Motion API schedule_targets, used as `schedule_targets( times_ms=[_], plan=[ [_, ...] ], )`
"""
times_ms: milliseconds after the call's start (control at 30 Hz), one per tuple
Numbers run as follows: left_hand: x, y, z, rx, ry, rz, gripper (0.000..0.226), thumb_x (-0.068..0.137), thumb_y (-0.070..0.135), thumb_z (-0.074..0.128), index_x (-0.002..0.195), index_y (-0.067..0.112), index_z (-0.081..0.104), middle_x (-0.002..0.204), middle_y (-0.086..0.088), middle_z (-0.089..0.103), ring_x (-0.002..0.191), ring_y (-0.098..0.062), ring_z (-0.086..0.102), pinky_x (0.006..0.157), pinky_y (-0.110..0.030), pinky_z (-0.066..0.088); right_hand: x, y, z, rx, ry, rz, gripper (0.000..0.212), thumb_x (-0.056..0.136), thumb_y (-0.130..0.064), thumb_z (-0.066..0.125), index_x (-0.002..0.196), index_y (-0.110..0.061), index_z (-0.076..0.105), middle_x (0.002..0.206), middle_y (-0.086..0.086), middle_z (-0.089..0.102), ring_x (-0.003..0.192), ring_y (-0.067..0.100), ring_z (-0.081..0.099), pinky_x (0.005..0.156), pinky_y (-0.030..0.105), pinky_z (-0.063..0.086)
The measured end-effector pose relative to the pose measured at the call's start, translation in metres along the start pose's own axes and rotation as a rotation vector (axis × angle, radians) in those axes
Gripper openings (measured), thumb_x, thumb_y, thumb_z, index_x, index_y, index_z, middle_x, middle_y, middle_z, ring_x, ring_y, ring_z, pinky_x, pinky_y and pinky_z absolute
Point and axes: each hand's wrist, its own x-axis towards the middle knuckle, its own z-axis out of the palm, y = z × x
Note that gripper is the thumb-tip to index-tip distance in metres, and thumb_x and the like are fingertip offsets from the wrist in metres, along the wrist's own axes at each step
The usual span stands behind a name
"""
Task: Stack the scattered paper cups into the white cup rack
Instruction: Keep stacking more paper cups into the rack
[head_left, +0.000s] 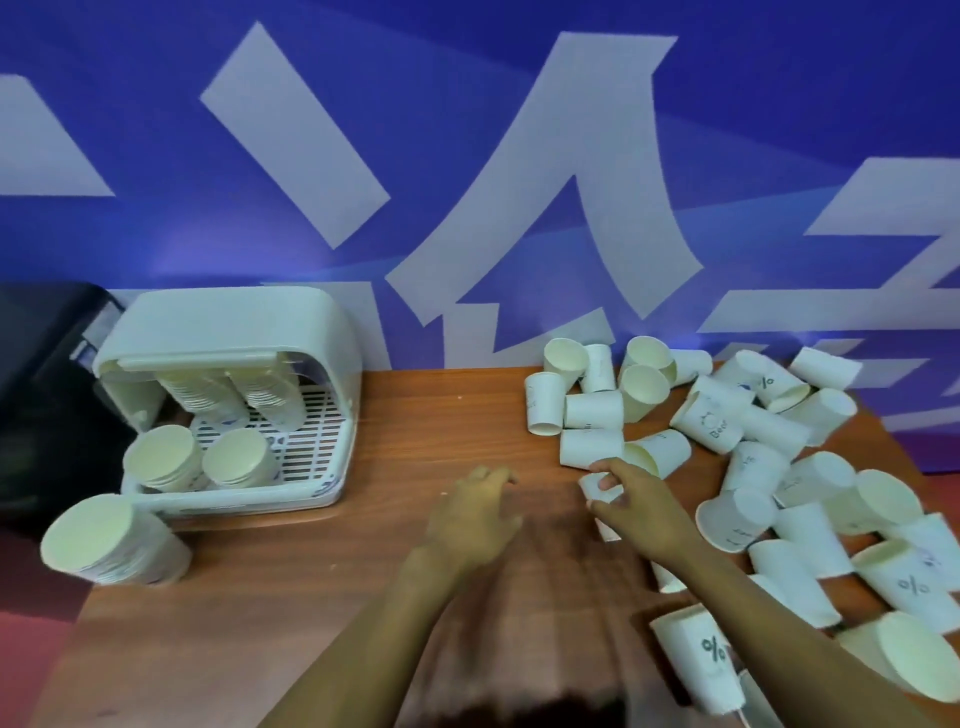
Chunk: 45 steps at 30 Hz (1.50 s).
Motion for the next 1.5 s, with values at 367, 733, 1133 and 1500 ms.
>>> schedule_targets(
  times_ms=[367, 733, 1133, 1500],
  plan=[
    [0.068, 0.078, 0.060, -0.003, -0.093, -0.172, 0.044, 0.087, 0.050, 0.056, 0.121, 0.023, 0.048, 0.125, 0.000, 0.054, 0.112, -0.022, 0.055, 0.088, -0.034, 0.045, 0.066, 0.060, -0.049, -0.133, -0.046, -0.069, 0.050, 0.075, -0.035, 0.056, 0.124, -0.024, 0.054, 0.123, 0.000, 0.057, 0.110, 0.018, 0.054, 0.087, 0.037, 0.048],
    [0.119, 0.086, 0.119, -0.374, -0.169, -0.357, 0.080, 0.066, 0.061, 0.068, 0.128, 0.019, 0.042, 0.122, 0.003, 0.058, 0.106, -0.015, 0.058, 0.092, -0.035, 0.051, 0.110, 0.071, -0.031, -0.338, -0.167, -0.166, 0.059, 0.089, -0.032, 0.059, 0.143, -0.023, 0.036, 0.145, -0.002, 0.039, 0.131, 0.017, 0.039, 0.106, 0.031, 0.036],
    [0.135, 0.073, 0.125, -0.425, -0.173, -0.376, 0.063, 0.075, 0.036, 0.071, 0.127, 0.017, 0.040, 0.122, 0.000, 0.057, 0.104, -0.016, 0.058, 0.087, -0.032, 0.051, 0.130, 0.073, -0.024, -0.433, -0.142, -0.183, 0.068, 0.081, -0.037, 0.067, 0.141, -0.026, 0.037, 0.141, -0.003, 0.042, 0.126, 0.018, 0.040, 0.104, 0.031, 0.036],
    [0.096, 0.037, 0.059, -0.205, -0.063, -0.320, 0.071, 0.058, 0.046, 0.067, 0.122, 0.024, 0.047, 0.118, 0.002, 0.048, 0.111, -0.019, 0.046, 0.083, -0.028, 0.040, 0.100, 0.035, -0.047, -0.283, -0.046, -0.189, 0.071, 0.074, -0.046, 0.069, 0.136, -0.024, 0.043, 0.132, -0.001, 0.042, 0.117, 0.019, 0.048, 0.091, 0.031, 0.046]
  ],
)
